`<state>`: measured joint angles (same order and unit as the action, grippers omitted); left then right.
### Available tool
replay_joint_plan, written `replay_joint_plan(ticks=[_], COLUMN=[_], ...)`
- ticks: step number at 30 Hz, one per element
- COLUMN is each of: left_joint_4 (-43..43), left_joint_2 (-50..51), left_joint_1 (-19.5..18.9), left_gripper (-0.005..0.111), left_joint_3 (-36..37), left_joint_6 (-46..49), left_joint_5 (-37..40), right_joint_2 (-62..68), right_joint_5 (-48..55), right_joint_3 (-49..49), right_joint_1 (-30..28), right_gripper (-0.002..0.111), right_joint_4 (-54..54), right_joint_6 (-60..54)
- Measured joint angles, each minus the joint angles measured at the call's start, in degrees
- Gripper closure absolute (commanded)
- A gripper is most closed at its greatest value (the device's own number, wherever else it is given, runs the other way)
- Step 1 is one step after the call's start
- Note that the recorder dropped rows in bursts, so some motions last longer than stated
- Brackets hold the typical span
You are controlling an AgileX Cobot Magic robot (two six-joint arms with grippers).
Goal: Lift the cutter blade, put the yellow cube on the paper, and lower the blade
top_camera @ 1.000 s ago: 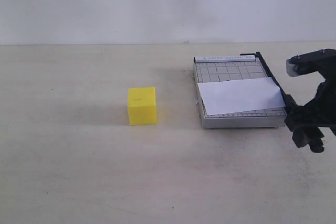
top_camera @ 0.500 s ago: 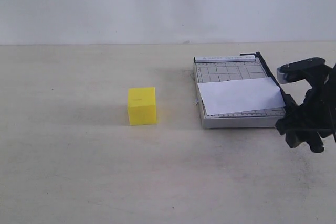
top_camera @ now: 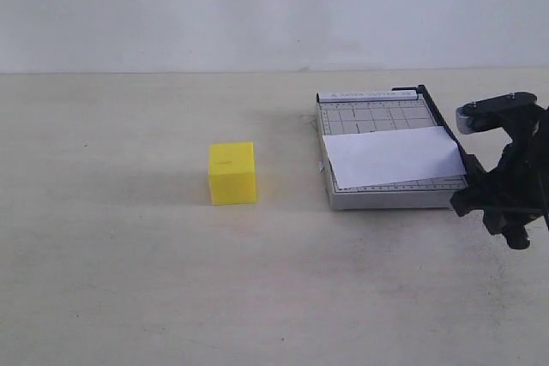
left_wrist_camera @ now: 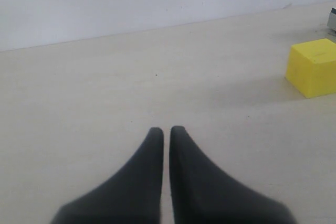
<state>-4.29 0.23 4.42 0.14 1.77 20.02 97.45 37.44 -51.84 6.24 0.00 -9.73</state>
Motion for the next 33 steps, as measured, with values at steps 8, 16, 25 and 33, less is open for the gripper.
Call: replay_joint_plan(ticks=[8,16,25,33], left_joint_4=[0.0,0.0,0.0,0.0], left_joint_2=[0.0,0.0,0.0,0.0], left_joint_1=[0.0,0.0,0.0,0.0], left_gripper=[0.102,0.102,0.102,0.102], left_joint_3=[0.0,0.0,0.0,0.0], left_joint_6=[0.0,0.0,0.0,0.0], left_joint_5=[0.0,0.0,0.0,0.0], right_joint_2=[-5.37,-14.7,-18.96,-19.38], right_joint_5=[-0.57,-2.08,-5.49,-5.6], right_joint_3=[0.51,0.51,0.51,0.39], right_joint_1=[0.0,0.0,0.0,0.0], right_gripper=[0.108,0.108,0.106,0.038], right_joint_4=[0.0,0.0,0.0,0.0], right_joint_6=[0.55,0.65,0.18,-0.8])
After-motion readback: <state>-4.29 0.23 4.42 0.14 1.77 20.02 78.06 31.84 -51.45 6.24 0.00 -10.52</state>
